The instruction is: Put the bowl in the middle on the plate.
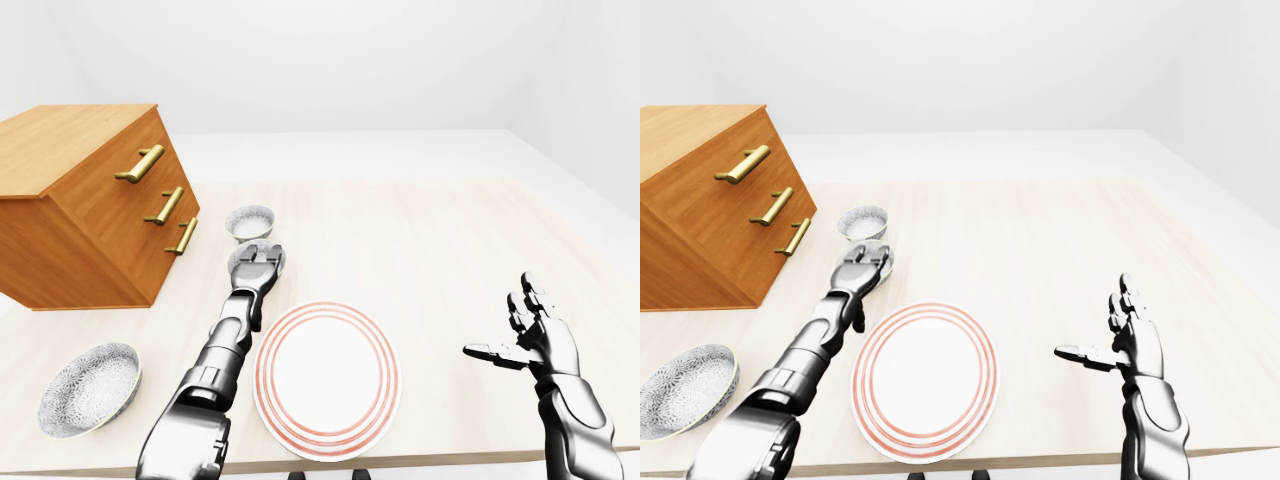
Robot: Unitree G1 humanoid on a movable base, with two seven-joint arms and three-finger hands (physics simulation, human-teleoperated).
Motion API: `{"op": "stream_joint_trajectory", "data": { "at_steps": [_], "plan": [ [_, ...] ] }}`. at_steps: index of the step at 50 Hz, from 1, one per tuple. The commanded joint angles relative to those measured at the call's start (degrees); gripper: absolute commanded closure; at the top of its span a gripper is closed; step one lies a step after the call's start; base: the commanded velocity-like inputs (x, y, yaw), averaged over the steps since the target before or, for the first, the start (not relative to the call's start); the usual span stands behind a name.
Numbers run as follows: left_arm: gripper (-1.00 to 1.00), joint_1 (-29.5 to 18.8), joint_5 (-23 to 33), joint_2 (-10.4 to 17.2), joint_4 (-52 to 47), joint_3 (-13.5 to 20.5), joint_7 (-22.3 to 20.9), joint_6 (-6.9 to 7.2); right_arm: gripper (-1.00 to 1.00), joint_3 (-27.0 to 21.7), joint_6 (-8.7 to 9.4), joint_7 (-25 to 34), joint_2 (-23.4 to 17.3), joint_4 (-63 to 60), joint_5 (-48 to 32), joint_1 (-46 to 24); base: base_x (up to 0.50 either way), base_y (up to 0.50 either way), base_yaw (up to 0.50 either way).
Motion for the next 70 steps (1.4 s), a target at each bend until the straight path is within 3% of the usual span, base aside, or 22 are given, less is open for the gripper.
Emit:
{"op": "stream_joint_trajectory", "data": {
  "at_steps": [1,8,10,16,17,18,19,20,21,22,23,41,55,64,67,70],
  "plan": [
    [-1.00,0.0,0.1,0.1,-0.3,0.1,-0.4,0.04,-1.00,0.1,0.19,-0.1,0.1,-0.2,-0.1,0.0,0.00,0.00,0.00],
    [-1.00,0.3,0.0,0.1,-0.6,0.2,-0.6,0.18,-1.00,0.1,0.52,-0.2,0.2,-0.7,-0.1,0.1,0.00,0.00,0.00],
    [-1.00,0.5,0.0,0.1,-1.1,0.2,-1.0,0.36,-1.00,-0.1,-0.38,0.1,-0.1,0.6,0.0,-0.2,0.00,0.00,0.00],
    [-1.00,0.6,0.0,0.0,-1.0,0.2,-0.8,0.29,-1.00,0.1,0.35,-0.2,0.1,-0.4,0.0,-0.1,0.00,0.00,0.00],
    [-0.91,0.6,0.0,0.0,-1.0,0.2,-0.8,0.28,-1.00,0.1,0.42,-0.2,0.1,-0.5,0.0,0.0,0.00,0.00,0.00],
    [-0.51,0.6,0.0,0.0,-1.0,0.2,-0.8,0.27,-1.00,0.1,0.48,-0.2,0.1,-0.6,0.0,0.0,0.00,0.00,0.00],
    [0.16,0.6,0.0,0.0,-0.9,0.1,-0.8,0.19,-1.00,-0.1,0.55,-0.1,0.0,-0.7,0.1,0.1,0.00,0.00,0.00],
    [0.16,0.6,0.0,0.0,-0.9,0.1,-0.7,0.18,-1.00,-0.1,0.56,0.0,0.0,-0.7,0.1,0.1,0.00,0.00,0.00],
    [0.65,0.6,0.0,-0.1,-0.8,0.1,-0.5,0.06,-1.00,-0.1,0.13,0.0,0.0,0.0,0.1,-0.1,0.00,0.00,0.00],
    [0.93,0.6,0.1,-0.1,-0.9,0.0,-0.5,0.02,-1.00,0.0,0.09,-0.1,0.0,0.1,0.0,-0.2,0.00,0.00,0.00],
    [1.00,0.7,0.1,-0.1,-0.9,0.0,-0.6,0.03,-1.00,0.0,0.08,-0.2,0.0,0.1,0.0,-0.3,0.00,0.00,0.00],
    [1.00,1.1,-0.1,-0.5,-1.4,0.0,-0.5,-0.07,-1.00,0.0,-0.75,0.2,-0.1,0.5,0.5,-0.3,0.00,0.00,0.00],
    [1.00,3.4,-1.1,-1.1,-5.1,0.3,-1.4,-0.58,-1.00,-0.2,0.58,0.3,0.2,-1.5,0.5,0.3,0.00,0.00,0.00],
    [1.00,7.3,-3.6,-1.3,-16.3,1.3,-6.0,-0.66,-1.00,-0.1,-0.56,0.4,0.1,0.1,0.3,-0.1,0.00,0.00,0.00],
    [1.00,8.1,-3.8,-1.5,-20.0,1.6,-7.8,-0.38,-1.00,-0.2,0.43,0.3,0.2,-1.2,0.4,0.3,0.00,0.00,0.00],
    [1.00,8.5,-4.0,-1.7,-22.5,1.9,-8.6,-0.11,-1.00,-0.3,0.07,0.4,0.2,-0.8,0.3,0.3,0.00,0.00,0.00]
  ]
}}
